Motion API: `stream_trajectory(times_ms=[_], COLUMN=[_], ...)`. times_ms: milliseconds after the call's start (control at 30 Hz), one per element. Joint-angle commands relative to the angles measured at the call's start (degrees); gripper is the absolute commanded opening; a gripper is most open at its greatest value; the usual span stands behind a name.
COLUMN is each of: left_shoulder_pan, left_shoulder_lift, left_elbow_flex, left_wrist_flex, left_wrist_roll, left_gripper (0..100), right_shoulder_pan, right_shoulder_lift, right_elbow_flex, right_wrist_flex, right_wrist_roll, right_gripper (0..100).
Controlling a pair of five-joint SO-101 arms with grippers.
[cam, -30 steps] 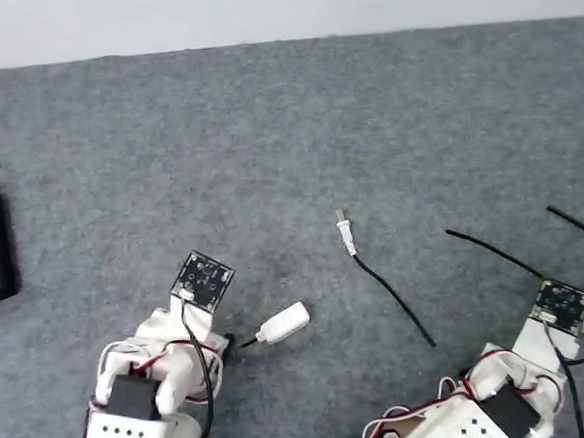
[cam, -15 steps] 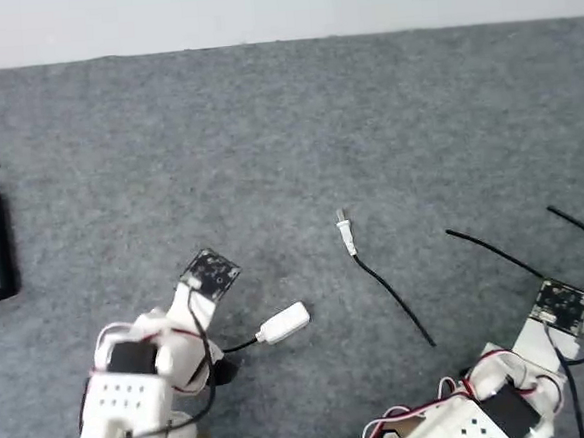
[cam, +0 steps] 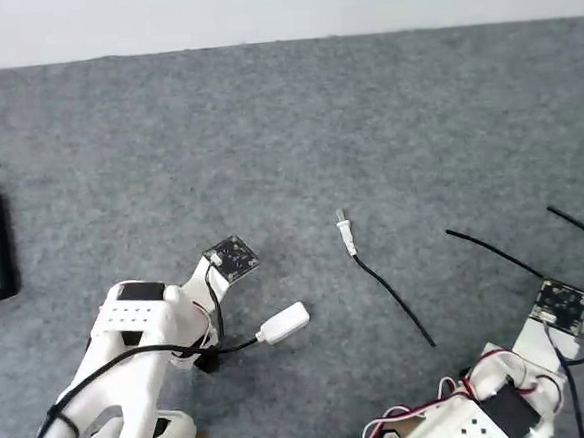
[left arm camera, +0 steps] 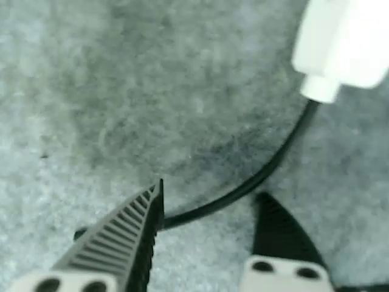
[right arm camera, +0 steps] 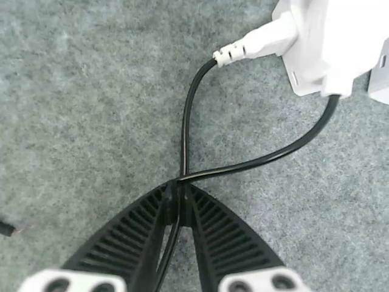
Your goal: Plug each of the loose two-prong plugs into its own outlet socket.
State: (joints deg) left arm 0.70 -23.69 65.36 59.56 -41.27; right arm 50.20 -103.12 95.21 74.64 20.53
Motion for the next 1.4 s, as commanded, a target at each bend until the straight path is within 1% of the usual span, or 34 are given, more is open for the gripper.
stream_trajectory(times_ms=[0, 200, 333, 400, 533, 667, 800, 900, 967, 1033, 1100, 1233, 1300, 1367], left_shoulder_pan=[-0.7, -0.9, -0.9, -0.9, -0.9, -0.8, -0.7, -0.7, -0.4, -0.2, -0.2, -0.2, -0.2, -0.2], left_shoulder_lift=[0.6, 1.1, 1.0, 0.7, 1.1, 1.1, 1.1, 0.7, 0.7, 0.6, 1.1, 0.6, 0.6, 1.1], left_elbow_flex=[-1.9, -1.6, -0.7, -0.7, -2.1, -2.1, -2.2, -2.2, -2.2, -2.4, -3.8, -8.0, -11.6, -14.5], left_wrist_flex=[3.1, 3.6, 3.2, 3.0, 0.3, -2.4, -5.5, -10.8, -11.2, -11.2, -8.8, -0.2, 5.5, 9.6], left_wrist_roll=[-5.5, -9.6, -17.2, -19.9, -19.3, -12.6, -8.4, -0.8, 2.9, 4.6, 6.3, 14.8, 17.2, 17.4], left_gripper=[1, 1, 1, 1, 1, 1, 1, 1, 2, 2, 7, 15, 15, 12], right_shoulder_pan=[-0.4, -0.4, -0.4, -0.4, -0.3, -0.3, -0.3, -0.3, -0.3, -0.3, -0.2, -0.2, -0.2, -0.2], right_shoulder_lift=[-0.8, -0.8, -0.8, -0.8, -0.8, -0.8, -0.8, -0.8, -0.8, -0.8, -0.8, -0.8, -0.8, -0.8], right_elbow_flex=[1.1, 1.1, 1.1, 1.1, 1.1, 1.1, 1.1, 1.1, 1.1, 1.1, 1.1, 1.1, 1.1, 1.1], right_wrist_flex=[-0.5, -0.4, -0.4, -0.4, -0.4, -0.4, -0.4, -0.4, -0.4, -0.4, -0.4, -0.4, -0.4, -0.4], right_wrist_roll=[0.6, 0.6, 0.6, 0.6, 0.6, 0.6, 0.6, 0.6, 0.6, 0.6, 0.6, 0.6, 0.6, 0.6], right_gripper=[0.8, 0.8, 0.8, 0.8, 0.8, 0.8, 0.8, 0.8, 0.8, 0.8, 0.8, 0.8, 0.8, 0.8])
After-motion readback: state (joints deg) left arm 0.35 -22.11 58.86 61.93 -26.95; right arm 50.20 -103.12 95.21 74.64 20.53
